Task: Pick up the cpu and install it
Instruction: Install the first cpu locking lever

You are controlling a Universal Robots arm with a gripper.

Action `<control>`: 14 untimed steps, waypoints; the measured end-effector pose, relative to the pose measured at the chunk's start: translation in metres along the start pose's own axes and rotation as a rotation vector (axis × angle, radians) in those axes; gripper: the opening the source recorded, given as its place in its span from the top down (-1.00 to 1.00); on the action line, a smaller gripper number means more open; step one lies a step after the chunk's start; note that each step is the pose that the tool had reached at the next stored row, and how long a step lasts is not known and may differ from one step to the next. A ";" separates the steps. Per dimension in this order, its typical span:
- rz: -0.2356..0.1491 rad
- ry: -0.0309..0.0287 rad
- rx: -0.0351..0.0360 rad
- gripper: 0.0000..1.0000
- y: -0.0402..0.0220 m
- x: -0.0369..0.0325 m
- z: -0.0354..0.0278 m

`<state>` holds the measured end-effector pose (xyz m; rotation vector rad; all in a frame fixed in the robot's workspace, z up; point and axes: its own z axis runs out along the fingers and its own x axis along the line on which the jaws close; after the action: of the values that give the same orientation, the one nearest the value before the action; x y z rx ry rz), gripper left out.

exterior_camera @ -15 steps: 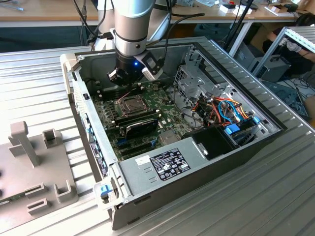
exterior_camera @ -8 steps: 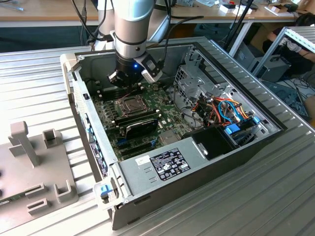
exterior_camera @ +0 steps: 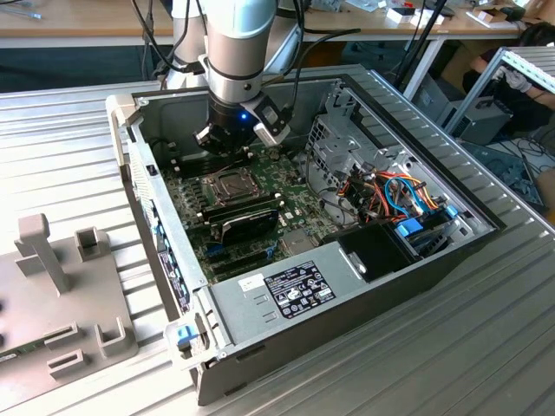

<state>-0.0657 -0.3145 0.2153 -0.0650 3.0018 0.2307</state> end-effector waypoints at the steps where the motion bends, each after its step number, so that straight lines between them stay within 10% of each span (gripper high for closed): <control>1: 0.000 0.0000 0.0000 0.79 0.0000 -0.0001 0.0001; 14: 0.000 0.0000 -0.0001 0.79 -0.0017 -0.0055 0.0094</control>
<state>-0.0590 -0.3146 0.2065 -0.0651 3.0018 0.2309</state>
